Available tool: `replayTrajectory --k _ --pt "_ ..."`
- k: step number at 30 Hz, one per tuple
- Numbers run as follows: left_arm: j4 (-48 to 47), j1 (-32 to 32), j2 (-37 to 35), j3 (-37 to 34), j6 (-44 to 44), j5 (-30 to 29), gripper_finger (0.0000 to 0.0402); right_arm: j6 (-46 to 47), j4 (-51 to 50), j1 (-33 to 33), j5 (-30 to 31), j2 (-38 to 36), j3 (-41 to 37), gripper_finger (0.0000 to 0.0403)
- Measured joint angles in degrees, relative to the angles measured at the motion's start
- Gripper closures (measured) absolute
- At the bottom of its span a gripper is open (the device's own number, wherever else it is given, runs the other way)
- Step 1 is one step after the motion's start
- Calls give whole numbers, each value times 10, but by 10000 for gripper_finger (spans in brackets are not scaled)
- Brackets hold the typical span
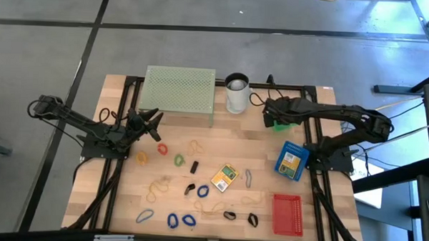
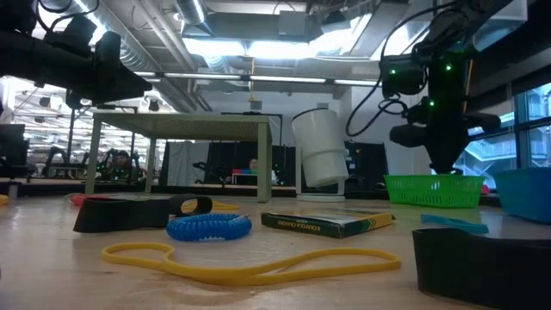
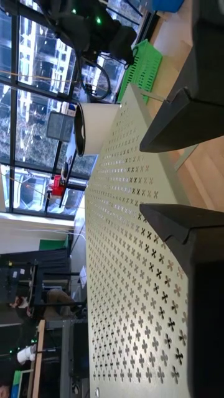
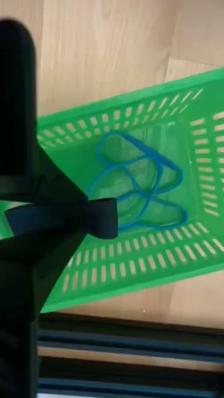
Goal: Pick & Place Office Desk Supplies
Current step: Put the black rubber band into the green bin, then put the blue rubber band into the green bin
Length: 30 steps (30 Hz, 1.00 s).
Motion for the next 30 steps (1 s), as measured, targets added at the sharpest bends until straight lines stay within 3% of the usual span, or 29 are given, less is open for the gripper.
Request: replayTrajectory --k 13,16,22,30 --pt "0 0 0 0 0 0 263 20 24 0 21 0 0 205" --pt "0 0 0 0 0 0 263 30 23 0 -8 0 1 185" --pt "0 0 0 0 0 0 263 30 24 52 -68 0 47 195" --pt "0 0 0 0 0 0 263 79 110 222 -76 0 108 243"
